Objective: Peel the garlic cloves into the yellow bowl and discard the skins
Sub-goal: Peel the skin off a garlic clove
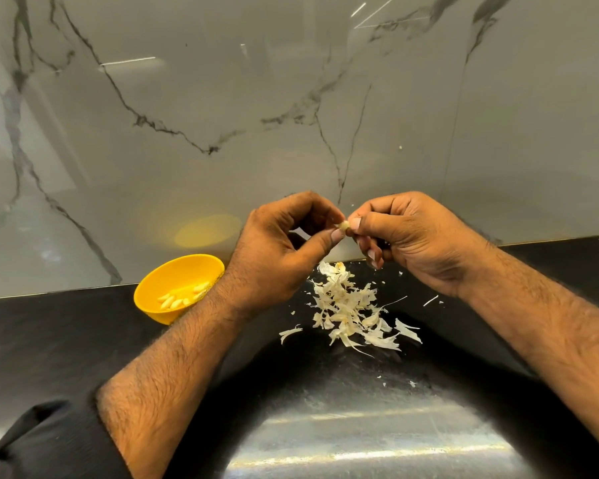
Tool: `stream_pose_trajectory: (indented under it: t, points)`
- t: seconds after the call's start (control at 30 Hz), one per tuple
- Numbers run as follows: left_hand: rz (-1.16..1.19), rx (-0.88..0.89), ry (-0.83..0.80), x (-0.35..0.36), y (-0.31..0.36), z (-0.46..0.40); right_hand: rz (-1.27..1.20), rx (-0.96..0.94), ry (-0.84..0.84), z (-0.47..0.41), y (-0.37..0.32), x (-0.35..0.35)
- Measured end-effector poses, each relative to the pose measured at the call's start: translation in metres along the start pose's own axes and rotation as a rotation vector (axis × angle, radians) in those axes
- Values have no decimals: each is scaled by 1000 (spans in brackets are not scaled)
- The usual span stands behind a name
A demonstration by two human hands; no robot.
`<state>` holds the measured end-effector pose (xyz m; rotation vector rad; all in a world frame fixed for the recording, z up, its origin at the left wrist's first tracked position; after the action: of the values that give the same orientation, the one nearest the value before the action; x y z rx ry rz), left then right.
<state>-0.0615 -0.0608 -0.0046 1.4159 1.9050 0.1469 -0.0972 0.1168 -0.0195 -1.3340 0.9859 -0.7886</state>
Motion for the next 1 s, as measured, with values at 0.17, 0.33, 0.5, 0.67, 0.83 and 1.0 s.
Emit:
stream_pose_trajectory:
  t: [0.17, 0.33, 0.5, 0.67, 0.83, 1.0]
  points:
    - [4, 15, -10, 2, 2, 0, -33, 31, -33, 1, 1, 1]
    - [29, 11, 24, 0, 3, -1, -71, 58, -41, -1, 3, 3]
    - [92, -20, 81, -2, 2, 1, -47, 62, -9, -1, 3, 1]
    - [169, -73, 114, -2, 0, 2, -25, 68, 28, -3, 5, -1]
    - [228, -114, 160, -5, -6, 2, 106, 25, 140, 0, 1, -7]
    - [95, -62, 114, -9, -7, 1, 427, -269, 325, 12, -20, -9]
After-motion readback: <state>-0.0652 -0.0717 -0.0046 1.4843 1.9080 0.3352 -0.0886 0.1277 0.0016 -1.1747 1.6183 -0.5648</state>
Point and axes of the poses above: each hand's wrist, its own z-axis away from the middle knuckle, its own x-axis out of the palm, y = z × x, the point moved 6 cm from there along -z, towards the middle knuckle, and after that the axes turned 10 degrees about x, right-handed, at the moved point
